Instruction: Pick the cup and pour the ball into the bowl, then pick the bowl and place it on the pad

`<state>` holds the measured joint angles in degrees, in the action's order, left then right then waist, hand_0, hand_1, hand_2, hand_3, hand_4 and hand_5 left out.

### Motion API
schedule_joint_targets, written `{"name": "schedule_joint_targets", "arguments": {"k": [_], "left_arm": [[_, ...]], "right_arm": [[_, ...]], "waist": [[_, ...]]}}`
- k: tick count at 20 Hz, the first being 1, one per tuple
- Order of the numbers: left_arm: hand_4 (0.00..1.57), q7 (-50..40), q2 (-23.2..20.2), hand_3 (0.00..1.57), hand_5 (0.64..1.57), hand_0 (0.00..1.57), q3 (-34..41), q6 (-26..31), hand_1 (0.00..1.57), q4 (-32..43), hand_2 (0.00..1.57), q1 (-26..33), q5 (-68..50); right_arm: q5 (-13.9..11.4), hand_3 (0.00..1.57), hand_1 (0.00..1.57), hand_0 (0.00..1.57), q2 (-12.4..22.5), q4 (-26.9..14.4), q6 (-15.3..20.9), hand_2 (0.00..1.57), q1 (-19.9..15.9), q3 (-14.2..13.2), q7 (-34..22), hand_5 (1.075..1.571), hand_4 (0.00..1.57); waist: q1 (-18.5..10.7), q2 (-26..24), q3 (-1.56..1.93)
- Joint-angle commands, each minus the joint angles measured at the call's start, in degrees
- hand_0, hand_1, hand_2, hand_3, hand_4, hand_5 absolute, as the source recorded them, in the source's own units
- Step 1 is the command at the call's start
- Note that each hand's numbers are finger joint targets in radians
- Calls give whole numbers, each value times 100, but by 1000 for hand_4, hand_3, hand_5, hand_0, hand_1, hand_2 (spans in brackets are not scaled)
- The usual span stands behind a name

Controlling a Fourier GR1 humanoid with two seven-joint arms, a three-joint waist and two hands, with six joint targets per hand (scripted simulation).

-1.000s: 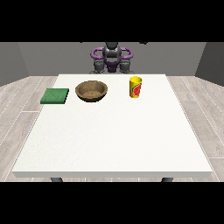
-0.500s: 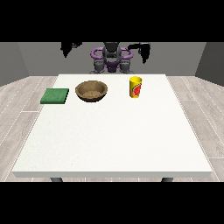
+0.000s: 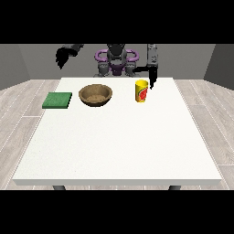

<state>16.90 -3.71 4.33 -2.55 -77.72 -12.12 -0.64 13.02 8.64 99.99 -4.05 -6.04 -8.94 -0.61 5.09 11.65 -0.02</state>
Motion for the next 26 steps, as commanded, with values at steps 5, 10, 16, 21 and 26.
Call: {"name": "schedule_joint_targets", "arguments": {"k": [5,10,16,21,26], "left_arm": [[138,643,-363,0,1433,0,532,380,0,1667,0,-692,-238],[189,1691,89,0,1423,0,331,11,0,2594,0,-658,97],[887,2081,-275,0,1555,0,845,82,0,3584,0,-1373,-165],[1328,2647,-316,1571,1491,1252,769,-984,1252,3894,1571,-1335,441],[1391,2322,-234,1571,1447,1286,654,-1370,1286,4169,1571,-1371,623]], "right_arm": [[356,0,0,0,368,-565,-421,0,-121,-431,0,1560,670],[350,0,0,0,466,-880,-521,0,-261,-530,104,1563,671],[451,0,0,0,611,-910,-647,0,-503,-693,277,1566,674],[968,158,0,0,906,-694,-1107,0,-526,-928,170,1569,648],[1336,149,0,0,1284,-866,-1252,0,-425,-1280,-369,1565,631]], "waist": [[119,-178,0],[94,-137,0],[272,197,-1],[728,519,-1],[642,-66,1]]}}
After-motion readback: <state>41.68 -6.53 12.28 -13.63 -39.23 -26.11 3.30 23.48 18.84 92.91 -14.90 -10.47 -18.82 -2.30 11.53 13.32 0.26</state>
